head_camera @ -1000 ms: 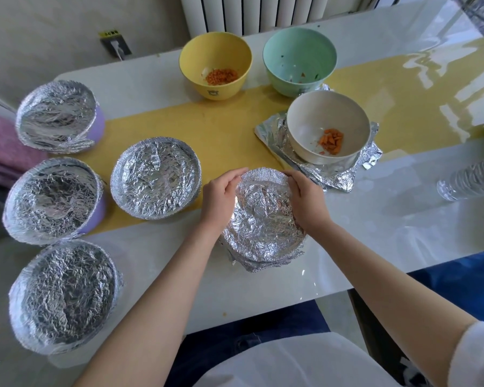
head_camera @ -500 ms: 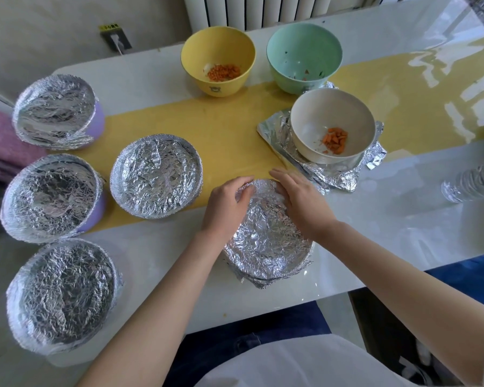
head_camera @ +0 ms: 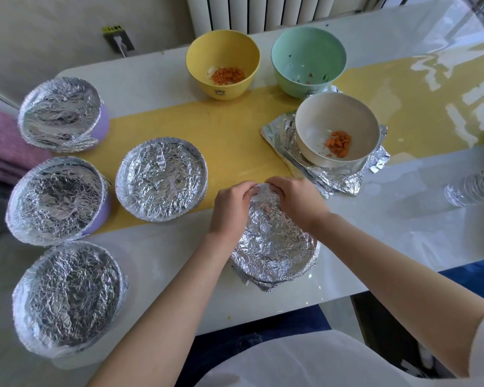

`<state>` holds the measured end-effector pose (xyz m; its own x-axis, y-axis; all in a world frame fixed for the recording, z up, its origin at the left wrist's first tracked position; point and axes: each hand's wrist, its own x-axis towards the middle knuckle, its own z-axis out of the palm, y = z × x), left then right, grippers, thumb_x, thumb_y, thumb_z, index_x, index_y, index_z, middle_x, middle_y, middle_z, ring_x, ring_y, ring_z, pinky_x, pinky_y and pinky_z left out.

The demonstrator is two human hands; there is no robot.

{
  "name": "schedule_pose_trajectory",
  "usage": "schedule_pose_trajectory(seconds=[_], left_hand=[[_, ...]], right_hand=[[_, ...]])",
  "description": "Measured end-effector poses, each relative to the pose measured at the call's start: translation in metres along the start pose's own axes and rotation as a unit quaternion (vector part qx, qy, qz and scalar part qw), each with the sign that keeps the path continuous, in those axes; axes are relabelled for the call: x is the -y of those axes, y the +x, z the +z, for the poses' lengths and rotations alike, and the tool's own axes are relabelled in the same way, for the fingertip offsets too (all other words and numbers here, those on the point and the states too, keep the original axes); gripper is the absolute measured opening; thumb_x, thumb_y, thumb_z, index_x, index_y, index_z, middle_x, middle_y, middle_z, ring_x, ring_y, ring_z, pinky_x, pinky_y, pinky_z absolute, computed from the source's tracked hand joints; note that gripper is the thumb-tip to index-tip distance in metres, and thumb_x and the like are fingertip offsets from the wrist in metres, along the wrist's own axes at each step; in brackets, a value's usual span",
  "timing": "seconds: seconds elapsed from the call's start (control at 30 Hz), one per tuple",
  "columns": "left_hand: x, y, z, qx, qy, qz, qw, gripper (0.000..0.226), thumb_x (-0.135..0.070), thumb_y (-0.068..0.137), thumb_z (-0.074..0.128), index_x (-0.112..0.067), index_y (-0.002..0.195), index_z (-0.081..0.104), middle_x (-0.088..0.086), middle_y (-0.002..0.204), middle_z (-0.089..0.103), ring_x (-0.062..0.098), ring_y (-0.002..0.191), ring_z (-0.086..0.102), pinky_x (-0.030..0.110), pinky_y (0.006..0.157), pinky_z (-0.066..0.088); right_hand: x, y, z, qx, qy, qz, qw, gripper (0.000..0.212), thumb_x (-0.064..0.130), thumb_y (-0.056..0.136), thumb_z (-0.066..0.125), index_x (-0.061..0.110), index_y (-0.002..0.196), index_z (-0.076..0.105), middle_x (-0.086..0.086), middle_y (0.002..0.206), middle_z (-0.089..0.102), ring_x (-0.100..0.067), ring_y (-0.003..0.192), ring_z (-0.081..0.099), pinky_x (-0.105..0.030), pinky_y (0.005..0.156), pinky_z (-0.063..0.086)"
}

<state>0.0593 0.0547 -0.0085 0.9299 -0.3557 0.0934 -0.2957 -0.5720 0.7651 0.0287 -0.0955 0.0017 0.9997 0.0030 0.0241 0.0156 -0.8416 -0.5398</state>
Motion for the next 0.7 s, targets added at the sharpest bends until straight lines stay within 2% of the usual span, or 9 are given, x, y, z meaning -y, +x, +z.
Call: schedule_pose_trajectory(seconds=[0.1,0.17,0.27,0.33,0.43,0.57,0.63,0.7], left_hand=[[0.0,-0.001,0.001,-0.002,0.004,-0.006,1.0,0.018,-0.008,0.09,0.06,-0.001,0.104,0.069,0.012,0.09,0.073,0.021,0.077,0.067,0.021,0.066,0.048],[0.001,-0.001,0.001,-0.003,0.017,0.001,1.0,0.016,-0.009,0.09,0.059,-0.002,0.101,0.069,0.011,0.085,0.072,0.022,0.071,0.066,0.023,0.059,0.043],[0.001,-0.001,0.002,0.005,0.052,0.006,0.999,0.011,-0.01,0.092,0.058,-0.004,0.097,0.066,0.011,0.079,0.07,0.025,0.067,0.063,0.021,0.053,0.033],[0.001,-0.001,0.001,0.011,0.066,0.007,0.998,0.009,-0.008,0.091,0.058,-0.004,0.097,0.065,0.012,0.08,0.07,0.026,0.068,0.064,0.028,0.053,0.042],[0.001,-0.002,0.001,0.02,0.072,0.011,0.997,0.009,-0.006,0.091,0.058,-0.005,0.097,0.064,0.012,0.082,0.07,0.027,0.071,0.066,0.04,0.056,0.052],[-0.003,-0.004,-0.001,0.014,0.069,0.005,0.998,0.011,-0.012,0.094,0.054,-0.003,0.094,0.062,0.013,0.078,0.069,0.029,0.067,0.065,0.039,0.052,0.049],[-0.006,-0.009,0.0,0.007,0.068,-0.011,0.998,0.012,-0.011,0.095,0.052,-0.003,0.094,0.061,0.015,0.077,0.068,0.03,0.066,0.063,0.039,0.051,0.047],[-0.008,-0.016,-0.001,-0.013,0.059,-0.042,0.997,0.012,-0.01,0.095,0.051,-0.003,0.094,0.06,0.015,0.078,0.068,0.03,0.066,0.062,0.036,0.05,0.044]], right_hand=[[0.001,0.005,-0.002,0.053,-0.059,0.002,0.997,0.029,-0.005,0.088,0.047,0.008,0.107,0.064,-0.012,0.088,0.067,-0.035,0.073,0.061,-0.035,0.055,0.043],[0.002,0.008,-0.003,0.077,-0.059,-0.026,0.995,0.033,-0.002,0.09,0.048,0.012,0.117,0.061,-0.009,0.099,0.068,-0.033,0.081,0.063,-0.039,0.062,0.049],[0.002,0.013,-0.004,0.094,-0.059,-0.035,0.993,0.029,-0.002,0.087,0.048,0.01,0.109,0.064,-0.011,0.088,0.068,-0.034,0.076,0.062,-0.04,0.062,0.048],[0.002,0.016,-0.004,0.096,-0.067,-0.036,0.992,0.028,-0.005,0.083,0.048,0.007,0.1,0.066,-0.012,0.079,0.067,-0.033,0.07,0.06,-0.037,0.058,0.044],[0.001,0.014,-0.003,0.087,-0.061,-0.048,0.993,0.028,-0.008,0.08,0.049,0.007,0.096,0.067,-0.011,0.077,0.067,-0.032,0.066,0.06,-0.035,0.056,0.044],[0.0,0.011,-0.002,0.086,-0.035,-0.045,0.995,0.027,0.0,0.089,0.051,0.009,0.11,0.064,-0.012,0.093,0.069,-0.033,0.079,0.064,-0.036,0.063,0.048],[0.0,0.008,-0.005,0.075,0.014,-0.016,0.997,0.025,0.011,0.096,0.048,0.009,0.118,0.061,-0.011,0.105,0.068,-0.03,0.09,0.064,-0.032,0.071,0.045],[-0.002,0.004,-0.008,0.055,0.064,0.008,0.996,0.026,0.014,0.098,0.046,0.007,0.118,0.061,-0.011,0.108,0.068,-0.029,0.094,0.064,-0.034,0.077,0.048]])
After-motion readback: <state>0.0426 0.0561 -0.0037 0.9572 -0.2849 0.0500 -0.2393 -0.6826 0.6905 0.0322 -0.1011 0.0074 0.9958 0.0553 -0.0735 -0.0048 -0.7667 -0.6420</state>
